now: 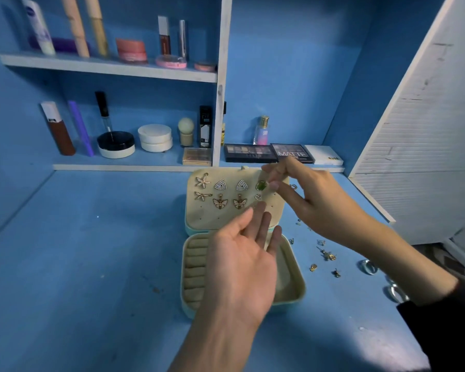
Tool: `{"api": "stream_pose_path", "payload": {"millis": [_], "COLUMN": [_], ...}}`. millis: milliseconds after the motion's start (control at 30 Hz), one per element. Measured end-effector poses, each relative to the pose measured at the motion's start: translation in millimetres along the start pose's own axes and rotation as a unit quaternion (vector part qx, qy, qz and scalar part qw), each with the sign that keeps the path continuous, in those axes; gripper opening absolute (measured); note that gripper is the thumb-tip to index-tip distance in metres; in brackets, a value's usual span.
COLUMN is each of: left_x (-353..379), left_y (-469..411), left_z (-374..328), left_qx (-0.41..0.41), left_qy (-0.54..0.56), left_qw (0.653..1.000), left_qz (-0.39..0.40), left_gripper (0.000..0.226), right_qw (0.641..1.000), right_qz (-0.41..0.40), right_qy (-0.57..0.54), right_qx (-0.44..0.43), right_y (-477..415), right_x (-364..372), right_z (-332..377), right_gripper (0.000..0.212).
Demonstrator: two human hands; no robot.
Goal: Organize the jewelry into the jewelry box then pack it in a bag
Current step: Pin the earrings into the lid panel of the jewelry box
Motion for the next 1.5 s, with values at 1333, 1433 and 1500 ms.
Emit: {"api": "stream_pose_path", "payload": {"millis": [1333,1433,1500], "left_x": [-54.4,-56.5,-56.6], "left_y": [25.5,25.5,25.6], "left_z": [16.8,17.6,17.8], "left_qx": [0.0,-0.001,-0.001], "left_qy": [0.015,0.017,0.016], "left_qw": [0.997,0.998,0.998], "left_qz": [-0.07,-0.064,-0.059], "left_gripper": [0.036,0.038,0.038], "right_qw": [0.944,0.947,0.949], "right_qz": [0.288,0.281,0.279], "right_qy": [-0.138,-0.134,-0.124], "right_qx": [0.085,0.083,0.081], "right_y": [19.5,19.7,20.0], "right_x": [48.4,48.2,48.7], "right_z": [-14.9,-15.1,-15.6], "right_gripper": [0.012,0.011,0.009]}}
Point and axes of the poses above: each hand's wrist, its own y-axis away from the middle knuckle, its own x-axis out of the palm, z = x × y, the point moved 9 cm from there along -y, towards the middle knuckle, and after that the axes turned 8 degrees about y, right-handed, at the moved point
